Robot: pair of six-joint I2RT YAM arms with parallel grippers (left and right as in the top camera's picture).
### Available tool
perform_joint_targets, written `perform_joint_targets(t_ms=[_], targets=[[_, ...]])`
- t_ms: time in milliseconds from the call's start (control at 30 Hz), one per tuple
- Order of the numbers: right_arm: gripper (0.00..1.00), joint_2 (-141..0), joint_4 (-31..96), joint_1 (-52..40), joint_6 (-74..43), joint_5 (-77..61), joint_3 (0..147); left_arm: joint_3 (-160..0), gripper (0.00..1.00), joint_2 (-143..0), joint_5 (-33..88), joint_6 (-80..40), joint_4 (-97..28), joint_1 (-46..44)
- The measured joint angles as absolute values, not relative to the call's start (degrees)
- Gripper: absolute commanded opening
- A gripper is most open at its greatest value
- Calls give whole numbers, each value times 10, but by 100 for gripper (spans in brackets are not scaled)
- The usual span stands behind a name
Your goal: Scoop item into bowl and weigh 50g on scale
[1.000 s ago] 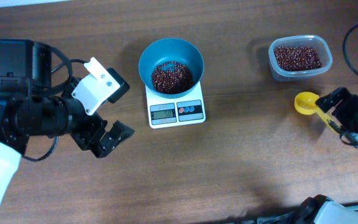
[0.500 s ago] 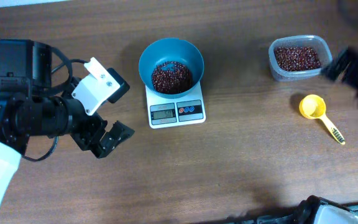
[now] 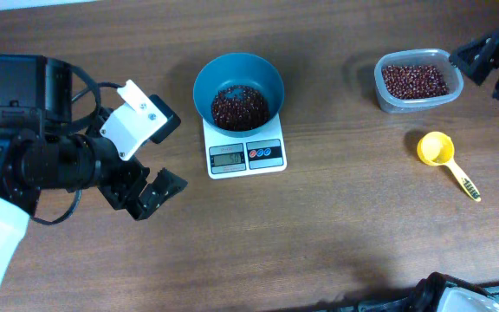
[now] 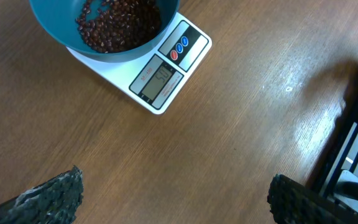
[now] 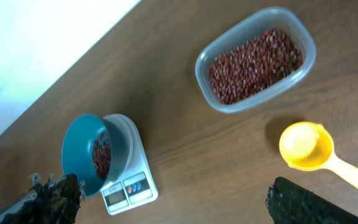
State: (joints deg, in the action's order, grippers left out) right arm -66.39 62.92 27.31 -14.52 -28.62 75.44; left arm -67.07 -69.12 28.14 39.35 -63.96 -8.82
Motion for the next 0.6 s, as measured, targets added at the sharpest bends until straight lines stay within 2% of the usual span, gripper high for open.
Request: perform_joint_targets(t_ms=[100,300,433,600], targets=[[99,-663,674,268,-137,-281,754,-671,99,-691,281,393,-639,-88],[99,-557,682,163,-48,-200,754,-671,99,-691,281,393,-639,-88],[99,-453,629,97,-39,-143,675,-671,99,-691,282,394,-641,-88],[99,-262,492,51,-38,-124,504,-671,99,-691,281,393,-639,-88]])
